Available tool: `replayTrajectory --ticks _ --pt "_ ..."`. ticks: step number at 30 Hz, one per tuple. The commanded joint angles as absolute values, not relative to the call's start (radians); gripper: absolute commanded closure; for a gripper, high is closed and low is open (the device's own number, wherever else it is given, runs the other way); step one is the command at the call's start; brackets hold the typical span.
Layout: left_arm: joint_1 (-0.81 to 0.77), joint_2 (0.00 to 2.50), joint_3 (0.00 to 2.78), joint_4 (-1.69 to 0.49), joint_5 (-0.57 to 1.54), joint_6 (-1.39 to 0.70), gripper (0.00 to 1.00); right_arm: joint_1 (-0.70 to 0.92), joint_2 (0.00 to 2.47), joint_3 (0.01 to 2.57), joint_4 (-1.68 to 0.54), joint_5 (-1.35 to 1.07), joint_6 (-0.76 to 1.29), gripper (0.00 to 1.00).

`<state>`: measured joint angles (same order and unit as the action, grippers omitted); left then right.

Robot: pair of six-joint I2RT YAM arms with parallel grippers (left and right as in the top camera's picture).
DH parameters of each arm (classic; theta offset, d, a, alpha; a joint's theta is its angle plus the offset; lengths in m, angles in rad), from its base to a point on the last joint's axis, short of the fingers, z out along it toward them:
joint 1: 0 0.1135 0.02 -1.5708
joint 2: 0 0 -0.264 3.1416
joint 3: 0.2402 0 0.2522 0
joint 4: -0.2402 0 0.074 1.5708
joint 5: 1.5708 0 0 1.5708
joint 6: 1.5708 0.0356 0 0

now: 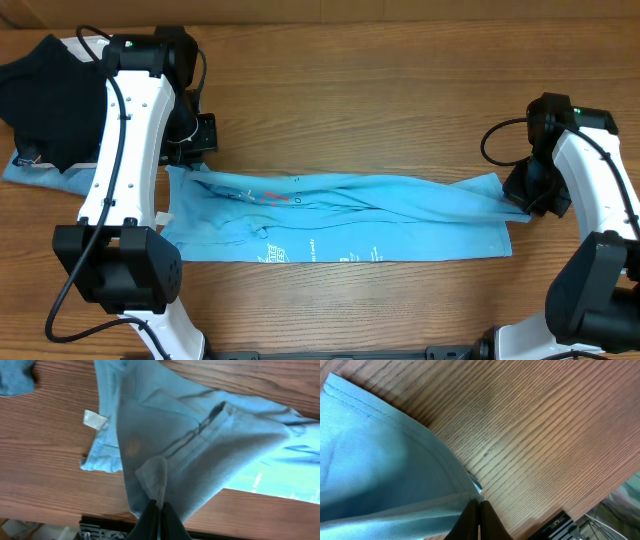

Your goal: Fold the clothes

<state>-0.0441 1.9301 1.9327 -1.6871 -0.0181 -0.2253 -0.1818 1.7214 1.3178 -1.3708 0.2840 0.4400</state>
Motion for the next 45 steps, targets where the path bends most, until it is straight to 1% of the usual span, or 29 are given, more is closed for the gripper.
replayTrajectory --ticks 1,7,12,18,21,30,33,39,42,45 --pt "-0.046 1.886 1.925 -1.690 0.046 -0.212 0.96 -0.186 1.696 1.315 -1.367 0.286 0.437 0.96" --pt "-0.047 1.841 1.757 -1.691 0.086 -0.201 0.96 -0.186 1.696 1.315 -1.368 0.286 0.418 0.96" --pt "-0.047 1.723 1.594 -1.691 0.085 -0.198 0.96 -0.186 1.696 1.315 -1.372 0.286 0.418 0.96" --pt "-0.047 1.564 1.500 -1.682 0.082 -0.214 0.96 -0.186 1.696 1.315 -1.372 0.286 0.418 0.96" --pt "-0.047 1.526 1.465 -1.659 0.069 -0.217 0.96 -0.186 1.696 1.315 -1.373 0.286 0.418 0.96" --pt "-0.046 1.525 1.294 -1.483 -0.045 -0.284 0.96 -0.186 1.696 1.315 -1.398 0.300 0.414 0.96" --pt "-0.046 1.525 1.237 -1.448 -0.129 -0.333 0.96 -0.186 1.696 1.315 -1.404 0.318 0.415 0.96" --pt "-0.043 1.525 1.209 -1.415 -0.278 -0.529 0.96 -0.198 1.696 1.315 -1.408 0.339 0.418 0.96" --pt "-0.043 1.525 1.209 -1.344 -0.277 -0.540 0.96 -0.203 1.696 1.315 -1.409 0.338 0.418 0.96" --pt "-0.043 1.526 1.208 -1.322 -0.288 -0.566 0.96 -0.203 1.696 1.315 -1.412 0.335 0.418 0.95"
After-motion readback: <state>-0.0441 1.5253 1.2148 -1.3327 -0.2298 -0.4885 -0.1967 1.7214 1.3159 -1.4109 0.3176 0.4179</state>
